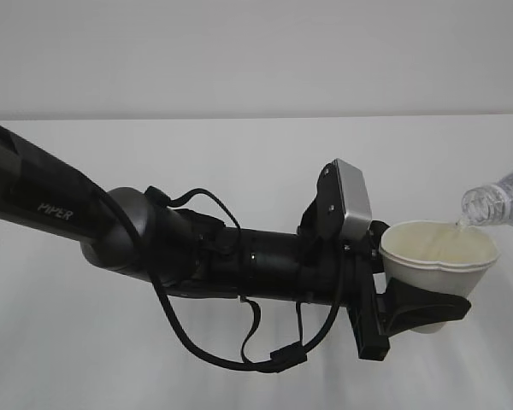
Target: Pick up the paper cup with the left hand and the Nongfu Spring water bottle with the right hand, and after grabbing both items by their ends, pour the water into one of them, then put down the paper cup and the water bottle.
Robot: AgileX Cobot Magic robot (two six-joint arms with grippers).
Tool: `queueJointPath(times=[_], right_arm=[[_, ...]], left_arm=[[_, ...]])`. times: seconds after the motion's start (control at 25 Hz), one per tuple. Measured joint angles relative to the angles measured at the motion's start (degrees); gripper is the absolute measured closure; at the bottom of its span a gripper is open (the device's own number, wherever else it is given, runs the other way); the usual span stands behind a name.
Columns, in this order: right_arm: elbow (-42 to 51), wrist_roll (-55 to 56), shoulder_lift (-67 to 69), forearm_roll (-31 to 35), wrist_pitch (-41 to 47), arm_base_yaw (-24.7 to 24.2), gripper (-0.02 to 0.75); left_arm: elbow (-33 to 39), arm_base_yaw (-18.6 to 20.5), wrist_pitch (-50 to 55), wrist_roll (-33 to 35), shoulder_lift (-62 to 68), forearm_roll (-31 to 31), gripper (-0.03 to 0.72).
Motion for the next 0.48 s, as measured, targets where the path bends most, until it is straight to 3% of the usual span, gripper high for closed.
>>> queueJointPath(times=[0.48], right_arm=[[0.0,0.0,0.0,-2.0,0.5,0.0,0.318]], left_arm=[[0.0,0.0,0.0,0.0,0.0,0.0,0.287]])
